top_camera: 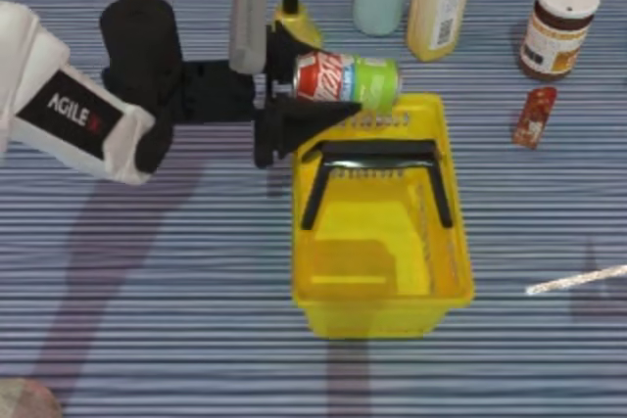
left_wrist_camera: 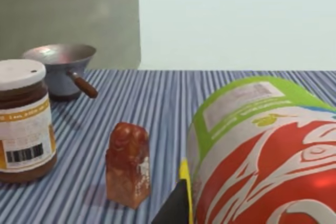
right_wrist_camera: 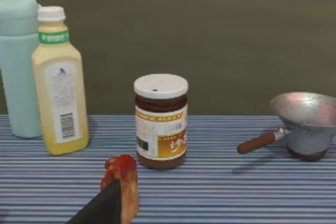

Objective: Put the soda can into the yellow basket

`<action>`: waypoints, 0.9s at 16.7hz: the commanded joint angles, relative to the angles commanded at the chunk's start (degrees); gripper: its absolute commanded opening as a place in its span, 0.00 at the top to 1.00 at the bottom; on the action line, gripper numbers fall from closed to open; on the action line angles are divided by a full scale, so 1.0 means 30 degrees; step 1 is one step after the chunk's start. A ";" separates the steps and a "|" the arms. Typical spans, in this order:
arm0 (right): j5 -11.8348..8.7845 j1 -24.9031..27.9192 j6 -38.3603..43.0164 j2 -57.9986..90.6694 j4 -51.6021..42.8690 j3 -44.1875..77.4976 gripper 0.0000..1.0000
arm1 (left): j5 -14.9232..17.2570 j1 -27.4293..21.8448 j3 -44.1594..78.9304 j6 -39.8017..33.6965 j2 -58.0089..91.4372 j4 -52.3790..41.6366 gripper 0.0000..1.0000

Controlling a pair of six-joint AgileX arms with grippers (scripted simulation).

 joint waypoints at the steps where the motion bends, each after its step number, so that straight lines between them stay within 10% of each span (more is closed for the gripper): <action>1: 0.0000 0.0000 0.0000 0.0000 0.0000 0.0000 0.00 | -0.0016 0.0028 -0.0094 -0.0008 0.0237 0.0271 1.00; 5: 0.0000 0.0000 0.0000 0.0000 0.0000 0.0000 0.00 | -0.0021 0.0036 -0.0122 -0.0010 0.0301 0.0342 1.00; 15: 0.0000 0.0000 0.0000 0.0000 0.0000 0.0000 0.00 | -0.0021 0.0036 -0.0122 -0.0010 0.0301 0.0342 0.25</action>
